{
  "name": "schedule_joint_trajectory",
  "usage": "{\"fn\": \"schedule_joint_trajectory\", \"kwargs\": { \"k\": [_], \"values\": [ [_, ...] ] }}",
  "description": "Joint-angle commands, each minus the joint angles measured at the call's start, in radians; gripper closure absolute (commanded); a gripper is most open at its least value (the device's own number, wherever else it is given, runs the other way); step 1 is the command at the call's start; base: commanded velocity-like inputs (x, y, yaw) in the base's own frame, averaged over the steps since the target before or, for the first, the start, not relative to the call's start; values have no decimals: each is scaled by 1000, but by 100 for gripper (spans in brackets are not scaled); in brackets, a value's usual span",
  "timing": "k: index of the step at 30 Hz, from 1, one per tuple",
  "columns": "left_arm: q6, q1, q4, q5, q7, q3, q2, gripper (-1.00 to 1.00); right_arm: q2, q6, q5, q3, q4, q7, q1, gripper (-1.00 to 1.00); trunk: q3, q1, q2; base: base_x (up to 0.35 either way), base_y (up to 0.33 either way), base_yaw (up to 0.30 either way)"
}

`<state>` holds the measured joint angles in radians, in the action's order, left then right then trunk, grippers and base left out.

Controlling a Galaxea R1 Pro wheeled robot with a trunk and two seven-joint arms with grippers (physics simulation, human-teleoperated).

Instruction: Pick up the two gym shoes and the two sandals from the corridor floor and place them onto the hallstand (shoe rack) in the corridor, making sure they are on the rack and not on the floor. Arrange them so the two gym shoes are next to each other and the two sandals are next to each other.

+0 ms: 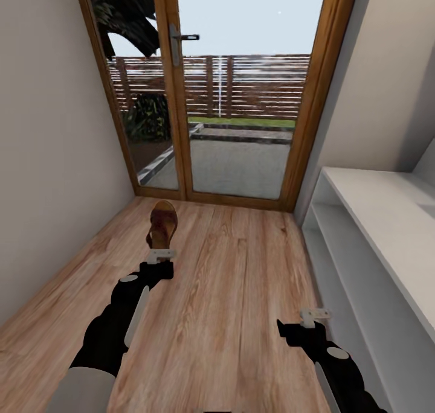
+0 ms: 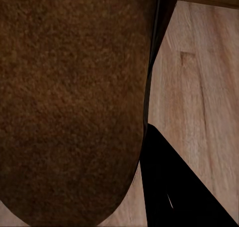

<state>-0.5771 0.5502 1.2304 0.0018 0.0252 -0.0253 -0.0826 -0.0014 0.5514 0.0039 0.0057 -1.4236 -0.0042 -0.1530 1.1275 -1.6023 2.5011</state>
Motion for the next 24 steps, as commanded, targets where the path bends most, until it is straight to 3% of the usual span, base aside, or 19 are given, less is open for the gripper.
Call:
{"fn": "schedule_joint_trajectory", "kwargs": {
  "k": [1, 24],
  "values": [
    [-6, 0, 1, -4, 6, 1, 0, 100, 0, 5, 1, 1, -1, 0, 0, -100, 1, 0, 0, 348, 0, 0],
    [-6, 0, 1, -3, 6, 1, 0, 100, 0, 5, 1, 2, -2, 3, 0, -100, 1, 0, 0, 348, 1, 0]
  ]
}}
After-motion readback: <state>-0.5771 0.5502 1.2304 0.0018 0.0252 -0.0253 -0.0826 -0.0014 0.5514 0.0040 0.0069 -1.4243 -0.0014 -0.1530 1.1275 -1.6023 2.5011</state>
